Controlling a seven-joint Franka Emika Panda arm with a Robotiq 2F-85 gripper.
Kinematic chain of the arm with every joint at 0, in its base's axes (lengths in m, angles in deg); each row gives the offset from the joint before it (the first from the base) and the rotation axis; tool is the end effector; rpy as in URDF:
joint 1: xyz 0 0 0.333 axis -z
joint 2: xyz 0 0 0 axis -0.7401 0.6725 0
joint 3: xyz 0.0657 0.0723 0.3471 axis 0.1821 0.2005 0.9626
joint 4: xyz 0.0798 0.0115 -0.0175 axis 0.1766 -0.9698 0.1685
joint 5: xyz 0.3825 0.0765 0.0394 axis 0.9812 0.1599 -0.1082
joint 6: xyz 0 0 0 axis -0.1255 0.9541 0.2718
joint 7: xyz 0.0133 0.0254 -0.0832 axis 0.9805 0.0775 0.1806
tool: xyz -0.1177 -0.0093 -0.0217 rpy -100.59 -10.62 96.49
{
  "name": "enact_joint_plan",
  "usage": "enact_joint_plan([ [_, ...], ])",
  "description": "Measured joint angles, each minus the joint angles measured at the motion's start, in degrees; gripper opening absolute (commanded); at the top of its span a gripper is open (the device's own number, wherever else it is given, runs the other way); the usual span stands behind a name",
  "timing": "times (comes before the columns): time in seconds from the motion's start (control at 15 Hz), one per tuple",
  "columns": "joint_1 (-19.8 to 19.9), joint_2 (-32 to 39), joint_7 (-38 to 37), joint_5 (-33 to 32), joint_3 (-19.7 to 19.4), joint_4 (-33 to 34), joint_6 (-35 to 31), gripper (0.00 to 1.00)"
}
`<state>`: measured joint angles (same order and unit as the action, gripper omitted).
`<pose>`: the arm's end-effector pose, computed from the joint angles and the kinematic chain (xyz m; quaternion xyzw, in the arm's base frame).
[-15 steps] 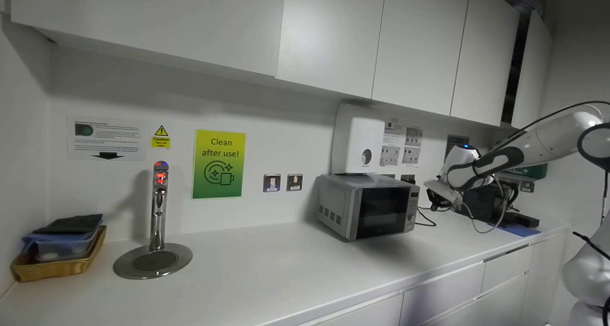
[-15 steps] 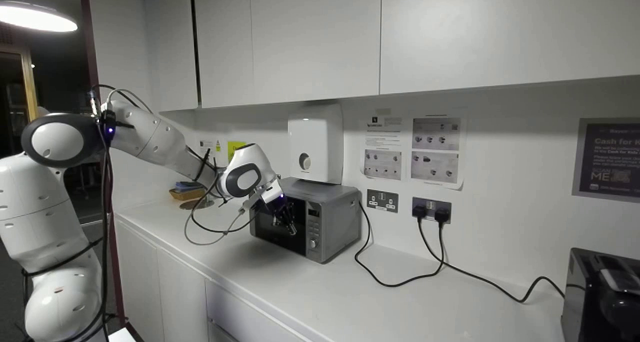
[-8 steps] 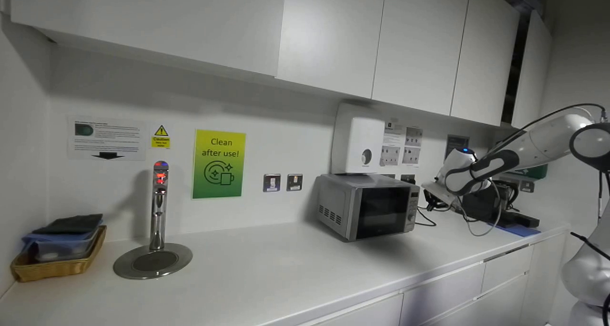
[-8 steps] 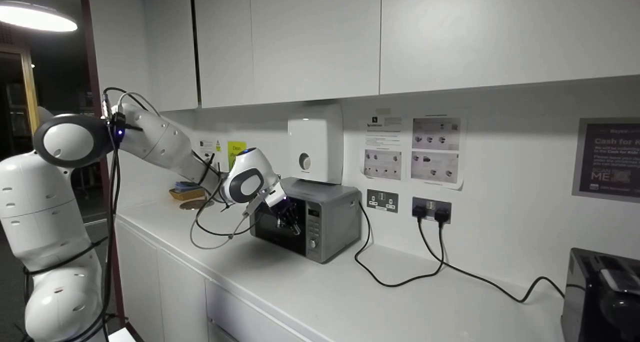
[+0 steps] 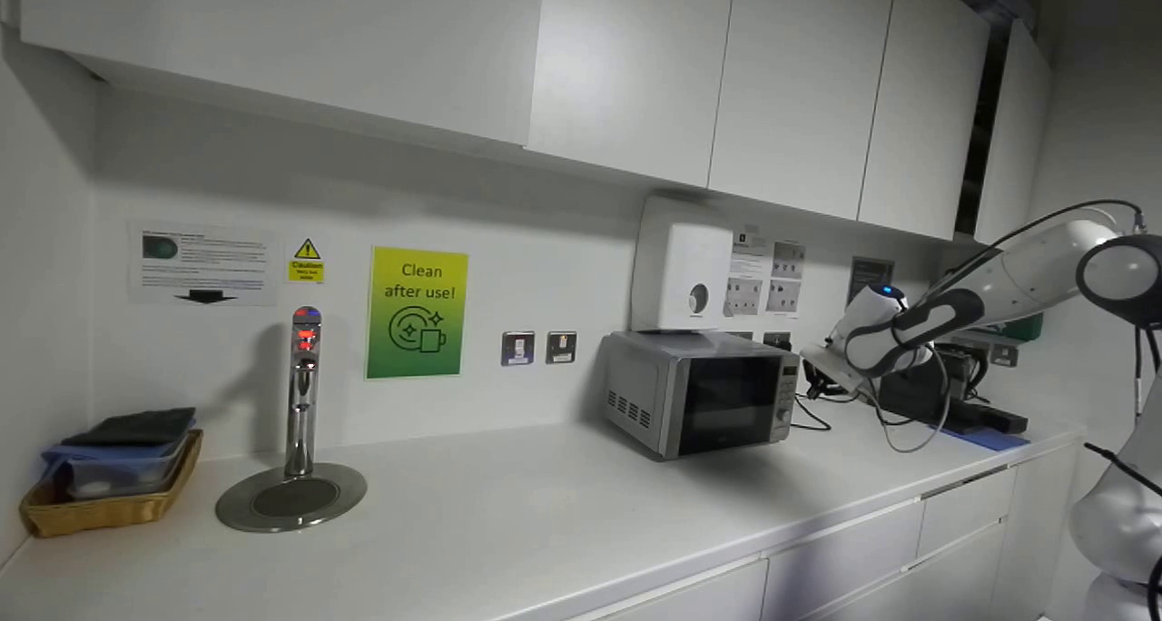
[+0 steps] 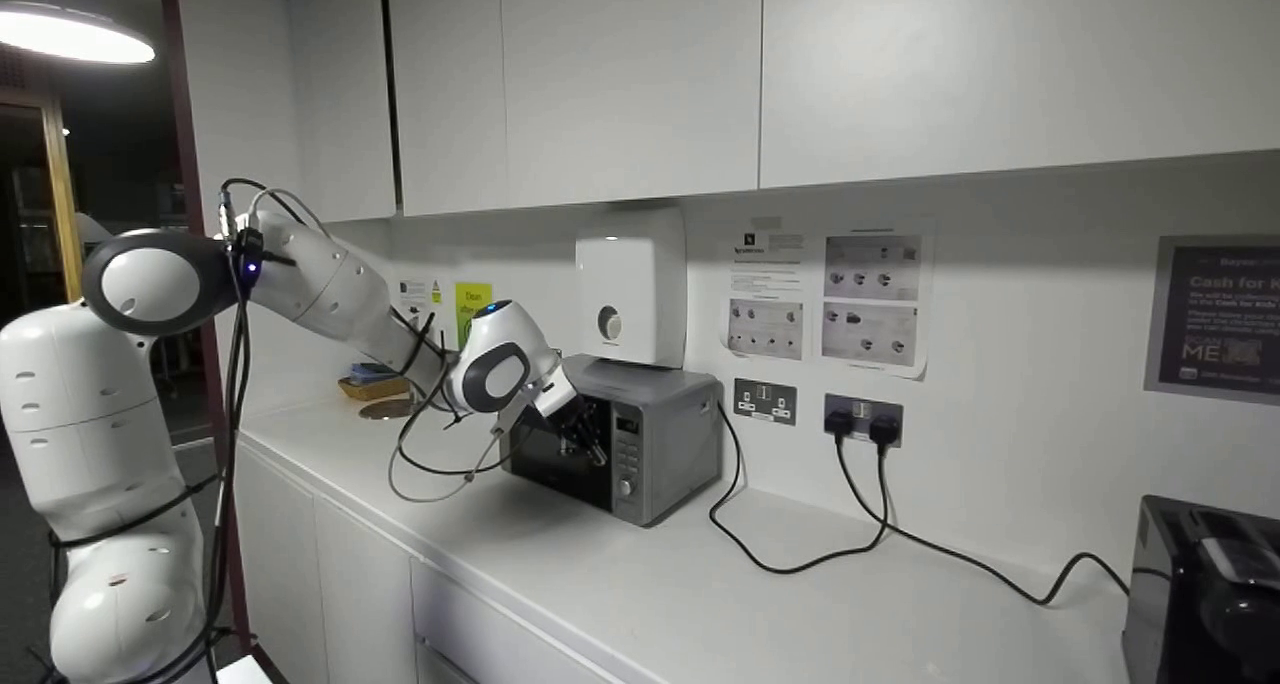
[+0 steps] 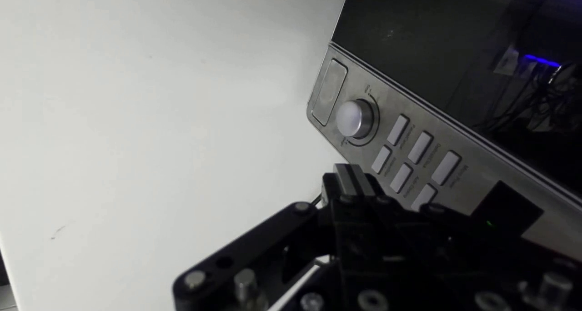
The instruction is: Press a button on the microwave
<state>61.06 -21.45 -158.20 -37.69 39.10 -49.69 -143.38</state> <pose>0.5267 -0.1093 0.4761 -0.7552 0.5891 -0.2736 0.0886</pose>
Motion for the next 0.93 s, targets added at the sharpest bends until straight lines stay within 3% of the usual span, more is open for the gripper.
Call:
enact_joint_plan([
  [0.93, 0.0, 3.1, 0.1, 0.0, 0.3, 0.6, -7.0, 0.0],
])
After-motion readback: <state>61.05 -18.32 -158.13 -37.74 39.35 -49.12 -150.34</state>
